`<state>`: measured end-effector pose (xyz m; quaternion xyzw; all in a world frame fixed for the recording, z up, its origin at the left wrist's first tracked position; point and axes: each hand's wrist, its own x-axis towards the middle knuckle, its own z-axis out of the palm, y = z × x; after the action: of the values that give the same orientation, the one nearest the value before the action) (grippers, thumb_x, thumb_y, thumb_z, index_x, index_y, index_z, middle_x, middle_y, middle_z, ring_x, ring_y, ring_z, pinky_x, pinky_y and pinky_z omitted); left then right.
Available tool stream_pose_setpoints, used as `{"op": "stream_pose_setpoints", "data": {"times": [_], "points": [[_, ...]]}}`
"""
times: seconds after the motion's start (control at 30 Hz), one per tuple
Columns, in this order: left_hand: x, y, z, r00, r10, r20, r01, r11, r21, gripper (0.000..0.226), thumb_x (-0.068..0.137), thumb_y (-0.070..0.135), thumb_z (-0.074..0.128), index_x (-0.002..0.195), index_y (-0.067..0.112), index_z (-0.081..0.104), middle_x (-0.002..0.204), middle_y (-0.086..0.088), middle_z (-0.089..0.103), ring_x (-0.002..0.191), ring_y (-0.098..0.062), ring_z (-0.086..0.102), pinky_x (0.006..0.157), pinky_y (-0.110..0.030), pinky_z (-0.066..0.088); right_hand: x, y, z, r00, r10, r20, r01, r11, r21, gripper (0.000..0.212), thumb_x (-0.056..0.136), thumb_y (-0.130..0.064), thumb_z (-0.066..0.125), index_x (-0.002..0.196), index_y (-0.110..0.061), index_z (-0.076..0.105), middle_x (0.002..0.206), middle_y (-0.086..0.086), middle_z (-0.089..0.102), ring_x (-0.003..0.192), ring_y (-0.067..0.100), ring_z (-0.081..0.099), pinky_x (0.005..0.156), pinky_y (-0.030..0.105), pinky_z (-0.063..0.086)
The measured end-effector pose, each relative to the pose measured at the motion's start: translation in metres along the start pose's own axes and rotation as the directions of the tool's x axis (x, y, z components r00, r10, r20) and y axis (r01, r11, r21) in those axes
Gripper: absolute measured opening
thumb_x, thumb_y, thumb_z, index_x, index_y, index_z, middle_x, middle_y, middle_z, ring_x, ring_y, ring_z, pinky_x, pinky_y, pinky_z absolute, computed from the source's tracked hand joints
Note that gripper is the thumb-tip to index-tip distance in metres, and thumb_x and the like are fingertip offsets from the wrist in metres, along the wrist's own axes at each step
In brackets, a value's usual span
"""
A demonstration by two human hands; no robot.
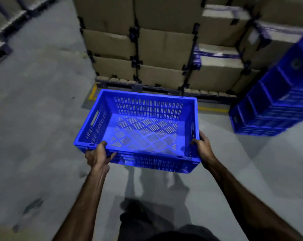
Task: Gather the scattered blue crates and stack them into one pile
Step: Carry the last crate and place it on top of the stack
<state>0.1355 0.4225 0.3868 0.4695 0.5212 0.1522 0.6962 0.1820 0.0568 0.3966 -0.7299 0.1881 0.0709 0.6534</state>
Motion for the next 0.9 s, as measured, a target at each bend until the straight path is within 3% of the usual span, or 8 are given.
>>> {"op": "stream_pose_setpoints", "data": {"times": [0.13, 0.27, 0.37, 0.57, 0.67, 0.73, 0.83, 0.9], "points": [[-0.081, -0.035, 0.057, 0.989, 0.012, 0.148, -0.017, 0.999, 0.036, 0.069, 0.061, 0.021, 0.079, 0.126, 0.006, 0.062, 0.126, -0.015, 0.064, 0.100, -0.036, 0.068, 0.052, -0.045, 0.061, -0.028, -0.004, -0.114, 0.995, -0.025, -0.098, 0.037, 0.992, 0.120, 0.058, 0.074, 0.012, 0.051, 0.115, -0.024, 0.069, 0.103, 0.004, 0.074, 0.080, 0.023, 0.066, 0.064, 0.035, 0.056], [-0.178, -0.072, 0.118, 0.968, 0.020, 0.250, -0.046, 0.994, 0.099, 0.060, 0.071, 0.017, 0.078, 0.128, 0.006, 0.060, 0.123, -0.012, 0.063, 0.096, -0.030, 0.066, 0.049, -0.037, 0.060, -0.060, 0.008, -0.228, 0.994, -0.035, -0.107, 0.057, 0.976, 0.208, 0.085, 0.058, -0.002, 0.060, 0.139, -0.027, 0.056, 0.125, 0.006, 0.073, 0.103, 0.032, 0.070, 0.085, 0.049, 0.057], [-0.253, -0.102, 0.160, 0.944, 0.024, 0.329, -0.082, 0.983, 0.165, 0.058, 0.074, 0.016, 0.078, 0.128, 0.005, 0.058, 0.118, -0.010, 0.060, 0.093, -0.028, 0.064, 0.048, -0.036, 0.059, -0.086, 0.021, -0.311, 0.980, -0.019, -0.199, 0.070, 0.965, 0.252, 0.090, 0.058, 0.003, 0.059, 0.141, -0.030, 0.052, 0.126, 0.007, 0.072, 0.105, 0.033, 0.069, 0.089, 0.055, 0.055], [-0.354, -0.141, 0.230, 0.843, 0.029, 0.537, -0.183, 0.954, 0.236, 0.062, 0.071, 0.023, 0.078, 0.125, 0.002, 0.056, 0.116, -0.018, 0.065, 0.079, -0.029, 0.068, 0.048, -0.041, 0.060, -0.132, 0.025, -0.432, 0.938, -0.049, -0.342, 0.145, 0.955, 0.261, 0.088, 0.065, 0.019, 0.046, 0.135, -0.033, 0.058, 0.119, 0.005, 0.074, 0.095, 0.027, 0.070, 0.072, 0.042, 0.057], [-0.399, -0.159, 0.254, 0.766, 0.087, 0.637, -0.312, 0.917, 0.249, 0.061, 0.072, 0.048, 0.077, 0.121, 0.015, 0.060, 0.096, -0.014, 0.070, 0.066, -0.034, 0.069, 0.053, -0.053, 0.061, -0.153, 0.020, -0.490, 0.919, -0.048, -0.391, 0.186, 0.928, 0.322, 0.085, 0.066, 0.021, 0.044, 0.133, -0.029, 0.061, 0.119, 0.008, 0.074, 0.091, 0.026, 0.070, 0.062, 0.035, 0.059], [-0.412, -0.159, 0.265, 0.768, 0.210, 0.605, -0.417, 0.881, 0.222, 0.069, 0.072, 0.079, 0.063, 0.110, 0.022, 0.069, 0.096, -0.009, 0.073, 0.080, -0.035, 0.071, 0.068, -0.056, 0.062, -0.161, 0.016, -0.522, 0.908, -0.029, -0.419, 0.211, 0.895, 0.394, 0.083, 0.067, 0.022, 0.042, 0.135, -0.022, 0.061, 0.116, 0.010, 0.073, 0.089, 0.028, 0.070, 0.062, 0.035, 0.060], [-0.406, -0.143, 0.295, 0.726, 0.382, 0.571, -0.573, 0.796, 0.195, 0.088, 0.077, 0.094, 0.037, 0.103, 0.017, 0.070, 0.104, -0.012, 0.072, 0.099, -0.033, 0.067, 0.084, -0.043, 0.055, -0.164, 0.019, -0.556, 0.891, 0.031, -0.453, 0.227, 0.834, 0.503, 0.075, 0.065, 0.020, 0.044, 0.131, -0.010, 0.061, 0.123, 0.023, 0.070, 0.092, 0.038, 0.068, 0.074, 0.045, 0.059], [-0.422, -0.133, 0.323, 0.621, 0.228, 0.750, -0.472, 0.872, 0.126, 0.074, 0.089, 0.083, 0.036, 0.086, 0.021, 0.075, 0.078, 0.006, 0.074, 0.071, -0.012, 0.070, 0.063, -0.024, 0.055, -0.160, 0.019, -0.576, 0.892, 0.047, -0.449, 0.228, 0.812, 0.537, 0.073, 0.065, 0.018, 0.045, 0.130, -0.011, 0.061, 0.128, 0.025, 0.067, 0.098, 0.044, 0.066, 0.087, 0.057, 0.052]]}}
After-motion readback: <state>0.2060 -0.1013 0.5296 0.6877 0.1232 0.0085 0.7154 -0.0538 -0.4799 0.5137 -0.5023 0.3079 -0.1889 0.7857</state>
